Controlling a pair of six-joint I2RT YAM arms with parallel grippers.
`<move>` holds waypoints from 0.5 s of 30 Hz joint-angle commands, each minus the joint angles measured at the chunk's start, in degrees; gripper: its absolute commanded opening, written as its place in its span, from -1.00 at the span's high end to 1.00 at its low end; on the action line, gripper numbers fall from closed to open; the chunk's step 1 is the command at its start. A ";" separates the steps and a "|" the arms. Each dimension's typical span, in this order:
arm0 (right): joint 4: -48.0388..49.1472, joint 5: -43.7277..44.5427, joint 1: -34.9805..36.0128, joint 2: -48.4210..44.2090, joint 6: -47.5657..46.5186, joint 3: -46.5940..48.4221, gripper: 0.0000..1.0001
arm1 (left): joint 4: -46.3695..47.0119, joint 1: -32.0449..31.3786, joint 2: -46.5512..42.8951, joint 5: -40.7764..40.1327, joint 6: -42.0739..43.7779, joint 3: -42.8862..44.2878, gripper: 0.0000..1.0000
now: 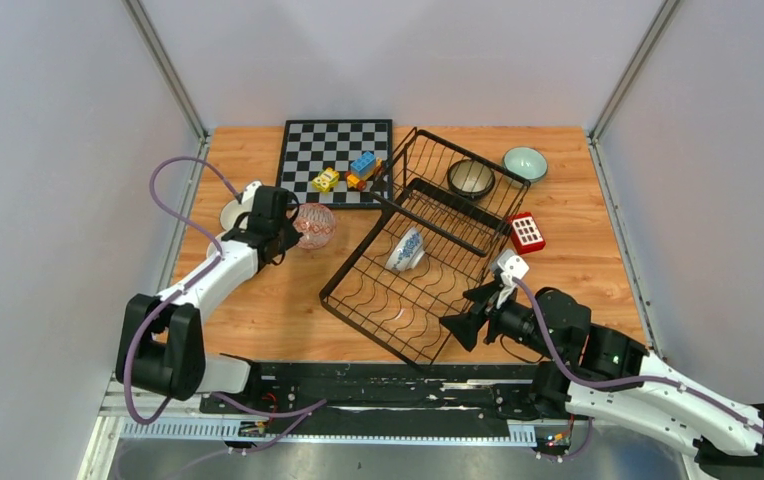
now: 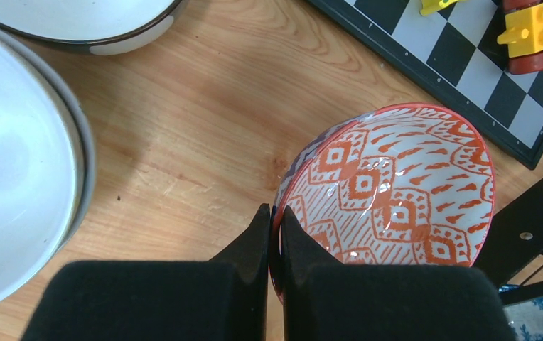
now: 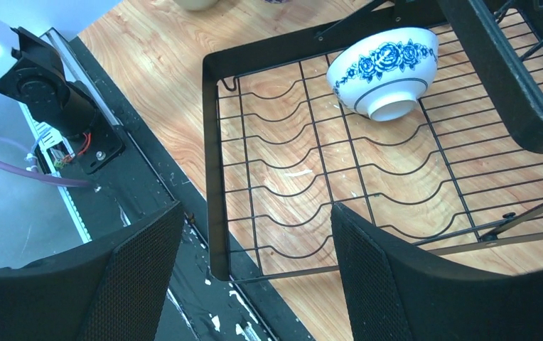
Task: Unload the bowls from the dish rack
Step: Place the bowl at the center of the board.
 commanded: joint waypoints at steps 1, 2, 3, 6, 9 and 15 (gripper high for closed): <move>2.92 0.14 0.20 0.33 1.14 -0.42 -0.57 | 5.79 0.92 1.79 1.41 -1.54 0.45 1.00; 3.01 0.26 0.23 0.38 1.25 -0.42 -0.57 | 5.93 1.03 2.37 1.63 -1.50 0.57 1.00; 3.06 0.44 0.26 0.51 1.40 -0.38 -0.57 | 6.26 1.12 2.91 1.93 -1.54 0.66 1.00; 3.04 0.58 0.18 0.53 1.86 -0.21 -0.57 | 7.15 1.15 4.17 2.66 -1.96 0.61 1.00; 2.90 0.64 0.21 0.32 2.12 -0.44 -0.57 | 8.02 1.24 5.11 3.08 -2.45 0.26 1.00; 2.82 0.84 0.25 0.43 2.57 -0.73 -0.57 | 8.92 1.58 6.87 2.69 -2.85 -0.17 1.00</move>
